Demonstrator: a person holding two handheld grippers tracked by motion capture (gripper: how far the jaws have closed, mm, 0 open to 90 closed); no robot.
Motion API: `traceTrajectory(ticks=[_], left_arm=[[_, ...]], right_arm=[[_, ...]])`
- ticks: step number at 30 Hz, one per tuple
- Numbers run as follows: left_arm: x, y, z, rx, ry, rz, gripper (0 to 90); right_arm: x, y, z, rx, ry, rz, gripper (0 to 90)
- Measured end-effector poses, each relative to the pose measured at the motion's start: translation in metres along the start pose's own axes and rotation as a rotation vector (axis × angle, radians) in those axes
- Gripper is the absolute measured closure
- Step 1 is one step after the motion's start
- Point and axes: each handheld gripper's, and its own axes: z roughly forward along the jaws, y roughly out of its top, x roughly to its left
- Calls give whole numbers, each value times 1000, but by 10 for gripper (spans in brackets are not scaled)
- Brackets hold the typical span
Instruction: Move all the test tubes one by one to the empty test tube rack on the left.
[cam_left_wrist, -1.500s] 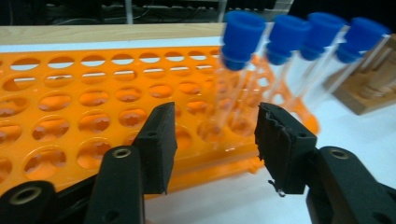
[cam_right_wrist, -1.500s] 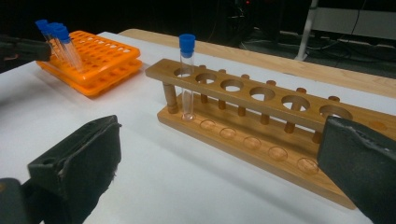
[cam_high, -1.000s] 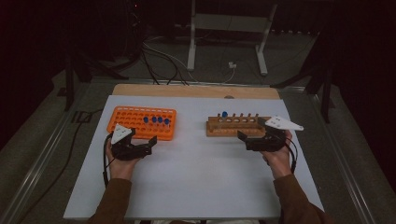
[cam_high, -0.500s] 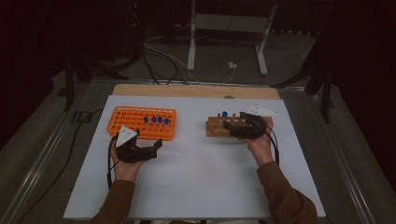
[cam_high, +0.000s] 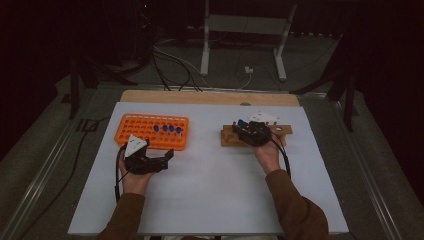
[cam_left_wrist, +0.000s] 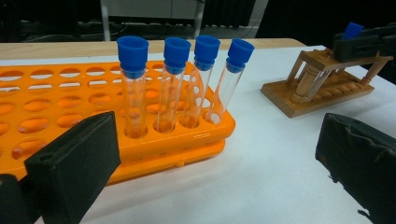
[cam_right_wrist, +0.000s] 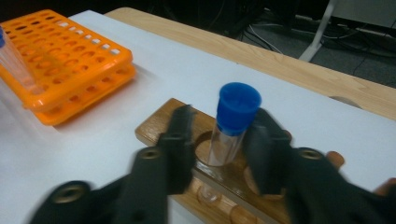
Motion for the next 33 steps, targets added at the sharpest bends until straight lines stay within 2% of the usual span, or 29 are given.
traceTrajectory(ticks=[3, 8, 16, 25, 33], left_arm=[[0, 0, 0, 0, -1, -2, 7], [-1, 0, 1, 2, -3, 1, 7], [-1, 0, 1, 4, 1, 6, 6], [-4, 2, 0, 2, -6, 13, 7], [-7, 3, 2, 11, -12, 26, 7]], right_arm=[[4, -1, 1, -5, 2, -13, 742], [7, -1, 2, -12, -21, -37, 764], [5, 0, -1, -20, -13, -10, 767], [3, 10, -15, -63, -16, -12, 768], [-1, 22, -34, -116, -7, 14, 768]])
